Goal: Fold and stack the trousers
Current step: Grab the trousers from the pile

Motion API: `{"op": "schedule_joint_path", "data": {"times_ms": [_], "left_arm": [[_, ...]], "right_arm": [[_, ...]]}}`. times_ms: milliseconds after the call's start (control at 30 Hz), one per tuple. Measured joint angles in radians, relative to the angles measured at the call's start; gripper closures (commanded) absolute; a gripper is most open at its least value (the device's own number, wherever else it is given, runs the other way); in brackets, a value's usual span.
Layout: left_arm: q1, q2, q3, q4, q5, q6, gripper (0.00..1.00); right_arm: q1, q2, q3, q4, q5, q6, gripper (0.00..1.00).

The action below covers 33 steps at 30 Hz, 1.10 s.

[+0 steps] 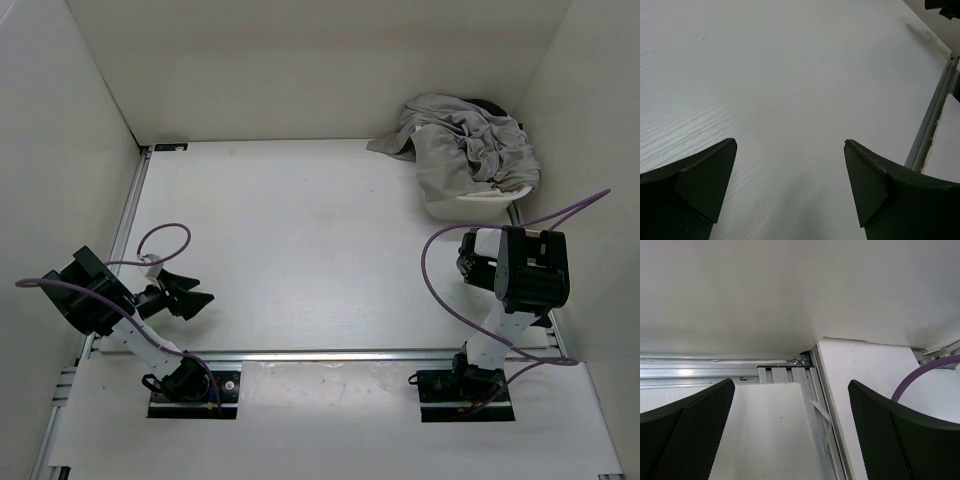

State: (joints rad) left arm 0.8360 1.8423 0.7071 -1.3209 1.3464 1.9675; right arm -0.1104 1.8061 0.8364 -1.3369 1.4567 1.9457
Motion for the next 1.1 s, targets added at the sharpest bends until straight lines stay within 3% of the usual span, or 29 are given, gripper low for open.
{"op": "schedule_joint_path", "data": {"times_ms": [167,267,467,567,667,733,800,833,900,1000,1100], "left_arm": [[0.0,0.002,0.014,-0.007,0.004,0.0,0.0],[0.0,0.0,0.124,-0.015,0.018,-0.064,0.0],[-0.04,-0.149,0.511,0.047,0.005,-0.391,0.0],[-0.166,-0.272,0.658,0.206,-0.097,-0.705,0.0],[-0.378,-0.338,0.808,0.345,-0.346,-0.995,0.0],[-0.522,-0.322,0.938,0.401,-0.497,-1.144,0.0],[-0.612,-0.277,1.064,0.422,-0.616,-1.23,0.0],[-0.664,-0.246,1.137,0.438,-0.688,-1.259,0.0],[-0.789,-0.175,1.27,0.483,-0.865,-1.284,0.0],[-0.936,-0.129,1.313,0.502,-1.023,-1.277,0.0],[-1.068,-0.105,1.3,0.494,-1.147,-1.248,0.0]], "right_arm": [[0.0,0.0,0.0,0.0,0.0,0.0,0.01],[0.001,0.013,0.037,-0.015,-0.013,-0.049,0.01],[0.087,0.172,0.584,0.019,-0.005,-0.463,0.01],[0.259,0.148,0.779,0.016,-0.008,-0.565,0.01],[0.444,0.189,1.164,0.017,-0.006,-0.711,0.01],[0.499,0.207,1.353,0.06,0.003,-0.785,0.01],[0.496,0.183,1.407,0.156,0.011,-0.972,0.01],[0.469,0.16,1.398,0.247,-0.051,-1.139,0.01],[0.379,0.113,1.361,0.432,-0.338,-1.47,0.01],[0.282,0.124,1.394,0.562,-0.54,-1.685,0.01],[0.208,0.154,1.463,0.638,-0.794,-1.77,0.01]]}}
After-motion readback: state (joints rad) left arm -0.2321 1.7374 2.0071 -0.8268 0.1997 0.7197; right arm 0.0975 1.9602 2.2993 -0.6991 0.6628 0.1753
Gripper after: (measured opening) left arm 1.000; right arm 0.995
